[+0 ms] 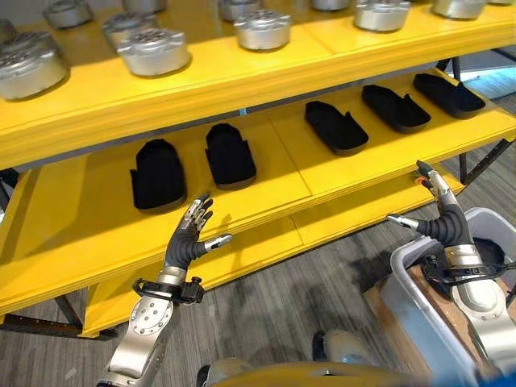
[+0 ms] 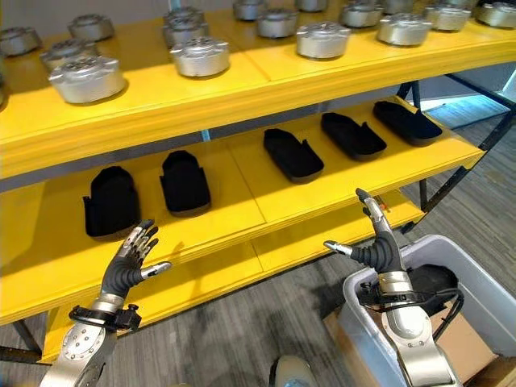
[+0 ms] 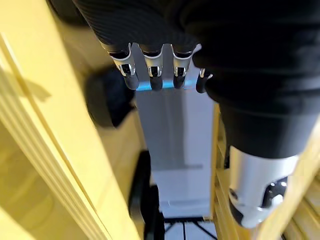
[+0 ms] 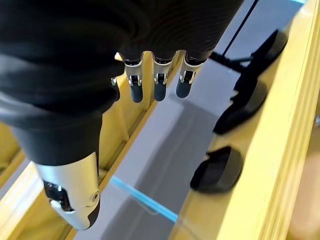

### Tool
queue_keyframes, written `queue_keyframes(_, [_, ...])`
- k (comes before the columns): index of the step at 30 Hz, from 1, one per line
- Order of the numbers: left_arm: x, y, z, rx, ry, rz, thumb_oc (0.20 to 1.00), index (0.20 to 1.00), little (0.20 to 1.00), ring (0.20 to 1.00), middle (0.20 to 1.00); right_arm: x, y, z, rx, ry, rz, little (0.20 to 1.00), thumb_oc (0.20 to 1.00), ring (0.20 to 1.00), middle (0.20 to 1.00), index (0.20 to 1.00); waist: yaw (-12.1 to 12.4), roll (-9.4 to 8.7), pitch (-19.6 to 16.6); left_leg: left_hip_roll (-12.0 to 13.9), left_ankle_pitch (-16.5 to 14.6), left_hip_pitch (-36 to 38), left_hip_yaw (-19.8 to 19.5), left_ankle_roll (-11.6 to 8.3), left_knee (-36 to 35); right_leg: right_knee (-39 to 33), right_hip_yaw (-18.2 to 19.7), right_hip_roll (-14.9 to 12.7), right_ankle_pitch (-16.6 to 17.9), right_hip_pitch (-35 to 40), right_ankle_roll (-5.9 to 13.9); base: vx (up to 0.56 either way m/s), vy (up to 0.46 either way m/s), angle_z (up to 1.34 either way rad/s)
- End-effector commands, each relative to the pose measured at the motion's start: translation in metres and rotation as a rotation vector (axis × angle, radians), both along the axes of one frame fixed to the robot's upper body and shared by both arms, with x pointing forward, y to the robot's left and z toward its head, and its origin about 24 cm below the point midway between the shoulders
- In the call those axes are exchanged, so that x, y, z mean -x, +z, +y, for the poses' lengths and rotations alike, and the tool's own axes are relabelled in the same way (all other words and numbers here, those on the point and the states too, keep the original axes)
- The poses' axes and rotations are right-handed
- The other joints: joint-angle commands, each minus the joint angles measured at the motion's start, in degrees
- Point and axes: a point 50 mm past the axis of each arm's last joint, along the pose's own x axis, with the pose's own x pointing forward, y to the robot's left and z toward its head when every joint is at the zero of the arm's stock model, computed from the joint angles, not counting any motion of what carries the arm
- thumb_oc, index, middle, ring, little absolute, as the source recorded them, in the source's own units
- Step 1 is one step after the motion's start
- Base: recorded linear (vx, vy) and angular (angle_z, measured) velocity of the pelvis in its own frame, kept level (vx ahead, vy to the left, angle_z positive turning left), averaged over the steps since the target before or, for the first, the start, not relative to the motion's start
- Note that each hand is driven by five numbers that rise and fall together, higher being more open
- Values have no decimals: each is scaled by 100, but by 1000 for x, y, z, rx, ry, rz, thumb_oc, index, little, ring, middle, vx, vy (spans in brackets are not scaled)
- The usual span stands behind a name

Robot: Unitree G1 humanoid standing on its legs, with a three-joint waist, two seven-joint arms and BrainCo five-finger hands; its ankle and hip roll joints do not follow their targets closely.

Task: Move parts from the plastic box to the shelf.

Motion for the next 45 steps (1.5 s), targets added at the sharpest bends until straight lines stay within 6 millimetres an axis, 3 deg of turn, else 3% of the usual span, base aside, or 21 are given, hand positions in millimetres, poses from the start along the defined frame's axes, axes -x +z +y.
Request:
queue_keyframes(1, [-3, 19, 3, 19, -6, -109, 1000, 1000, 1000, 1000, 1000, -1, 20, -4, 28, 30, -76, 1000, 1000, 1000, 1000, 1000, 18, 78, 12, -436, 726, -493, 76, -58, -345, -1019, 48, -188, 730, 598, 526, 51, -186, -10])
queue_keyframes(2, [-1, 16, 3, 11, -2, -94, 1000, 1000, 1000, 1000, 1000, 0, 18, -5, 23, 35, -66, 1000, 1000, 1000, 1000, 1000, 59, -29, -35, -985, 231, -562, 94, 57, -356, -1617, 47, -235, 985, 850, 579, 15, -178, -26])
queue_keyframes(3, [1, 14, 5, 2, 4, -89, 1000, 1000, 1000, 1000, 1000, 0, 19, -4, 21, 43, -67, 1000, 1000, 1000, 1000, 1000, 91, -74, -63, -1282, -34, -617, 75, 160, -354, -1849, 96, -247, 1167, 902, 610, 39, -249, -24])
queue_keyframes(5, [7, 7, 9, -19, 34, -64, 1000, 1000, 1000, 1000, 1000, -1, 14, -2, 16, 52, -46, 1000, 1000, 1000, 1000, 1000, 204, -97, -143, -2213, -758, -618, -271, 433, -431, -2225, 297, -213, 1438, 984, 690, 38, -149, -48])
queue_keyframes(6, [7, 7, 9, -20, 34, -64, 1000, 1000, 1000, 1000, 1000, -1, 14, -2, 16, 53, -47, 1000, 1000, 1000, 1000, 1000, 209, -98, -150, -2214, -731, -635, -262, 439, -438, -2247, 304, -215, 1473, 971, 692, 48, -128, -93])
queue_keyframes(7, [9, 2, 10, -23, 44, -44, 1000, 1000, 1000, 1000, 1000, -4, 11, 0, 10, 66, -33, 1000, 1000, 1000, 1000, 1000, 318, -66, -214, -2827, -870, -709, -848, 606, -555, -2409, 550, -69, 1621, 952, 694, -9, -91, -94])
queue_keyframes(10, [10, -1, 9, -26, 54, -40, 1000, 1000, 1000, 1000, 1000, -10, 8, 6, -1, 86, -31, 1000, 1000, 1000, 1000, 1000, 428, -17, -286, -3372, -783, -806, -1508, 770, -598, -2560, 979, 181, 1809, 945, 688, 33, -73, -104])
queue_keyframes(11, [11, -2, 8, -17, 46, -34, 1000, 1000, 1000, 1000, 1000, -13, 9, 9, -8, 98, -36, 1000, 1000, 1000, 1000, 1000, 396, 2, -321, -3372, -881, -729, -1535, 829, -672, -2567, 1093, 251, 1766, 984, 681, 41, -12, -126])
queue_keyframes(17, [13, -1, 5, -17, 22, -35, 1000, 1000, 1000, 1000, 1000, -9, -5, 12, -101, 107, 21, 1000, 1000, 1000, 1000, 1000, 187, -58, -497, -3137, -810, -315, -1060, 965, -1101, -2604, 1437, 413, 1859, 1030, 644, 94, 35, -56])
queue_keyframes(23, [17, -6, 11, -11, 64, -8, 1000, 1000, 1000, 1000, 1000, -13, -7, 16, -131, 112, 24, 1000, 1000, 1000, 1000, 1000, 91, -75, -531, -3077, -949, -197, -676, 1022, -1183, -2529, 1829, 511, 1896, 938, 696, 50, 50, -43])
queue_keyframes(29, [14, -5, 12, -64, 83, -21, 1000, 1000, 1000, 1000, 1000, -15, -1, 17, -145, 108, -11, 1000, 1000, 1000, 1000, 1000, -34, -27, -437, -2998, -1034, -142, -324, 1046, -1216, -2014, 2104, 663, 1832, 606, 744, -39, 44, -48])
queue_keyframes(30, [3, 2, 17, -60, 133, -61, 1000, 1000, 1000, 1000, 1000, -24, 8, 26, -156, 126, -54, 1000, 1000, 1000, 1000, 1000, -43, 46, -150, -2872, -1065, -166, -62, 1055, -1181, -1140, 1680, 653, 1788, 36, 969, -149, 18, -69])
queue_keyframes(31, [2, 3, 17, -60, 134, -63, 1000, 1000, 1000, 1000, 1000, -24, 8, 26, -155, 127, -57, 1000, 1000, 1000, 1000, 1000, -44, 41, -140, -2878, -1070, -179, -57, 1057, -1173, -1075, 1681, 652, 1757, -4, 974, -154, 29, -88])
queue_keyframes(33, [-2, 7, 18, -64, 155, -86, 1000, 1000, 1000, 1000, 1000, -28, 10, 33, -162, 136, -67, 1000, 1000, 1000, 1000, 1000, -20, 42, -30, -2833, -1145, -56, 165, 1023, -1210, -750, 1058, 338, 1887, -297, 1203, -13, 7, -86])
queue_keyframes(34, [-4, 8, 18, -62, 165, -94, 1000, 1000, 1000, 1000, 1000, -33, 11, 38, -170, 141, -75, 1000, 1000, 1000, 1000, 1000, 21, 93, 24, -2754, -1180, 21, 325, 991, -1216, -720, 648, 20, 1912, -407, 1264, -2, -32, -96])
queue_keyframes(36, [-6, 14, 20, -53, 173, -120, 1000, 1000, 1000, 1000, 1000, -39, 16, 40, -170, 132, -99, 1000, 1000, 1000, 1000, 1000, 210, 266, 76, -2464, -1228, 102, 706, 876, -1220, -941, -626, -959, 1928, -526, 1098, 39, -130, -159])
queue_keyframes(37, [-6, 12, 20, -46, 177, -112, 1000, 1000, 1000, 1000, 1000, -39, 18, 44, -163, 140, -111, 1000, 1000, 1000, 1000, 1000, 160, 235, 77, -2401, -1245, 210, 774, 810, -1300, -1295, -760, -1269, 2124, -449, 1185, 141, -202, -155])
queue_keyframes(38, [-7, 12, 19, -48, 172, -109, 1000, 1000, 1000, 1000, 1000, -38, 18, 42, -163, 133, -110, 1000, 1000, 1000, 1000, 1000, 116, 202, 82, -2410, -1318, 295, 751, 805, -1292, -1318, -636, -1286, 2181, -365, 1225, 256, -236, -81])
queue_keyframes(39, [-8, 10, 17, -55, 168, -104, 1000, 1000, 1000, 1000, 1000, -36, 15, 40, -162, 128, -96, 1000, 1000, 1000, 1000, 1000, 102, 42, 3, -2501, -1497, 359, 773, 797, -1184, -1772, -662, -1176, 2204, -23, 1211, 158, -145, -48])
queue_keyframes(40, [-8, 10, 17, -56, 168, -105, 1000, 1000, 1000, 1000, 1000, -36, 15, 41, -163, 128, -96, 1000, 1000, 1000, 1000, 1000, 99, 26, -2, -2510, -1476, 330, 775, 798, -1171, -1814, -665, -1182, 2247, -26, 1201, 187, -270, -14])
queue_keyframes(45, [-10, 7, 8, -18, 134, -87, 1000, 1000, 1000, 1000, 1000, -34, 14, 31, -145, 117, -83, 1000, 1000, 1000, 1000, 1000, -92, 14, -192, -2140, -1474, 231, 945, 500, -898, -2283, -683, -783, 2138, 343, 1059, 117, -226, -10])
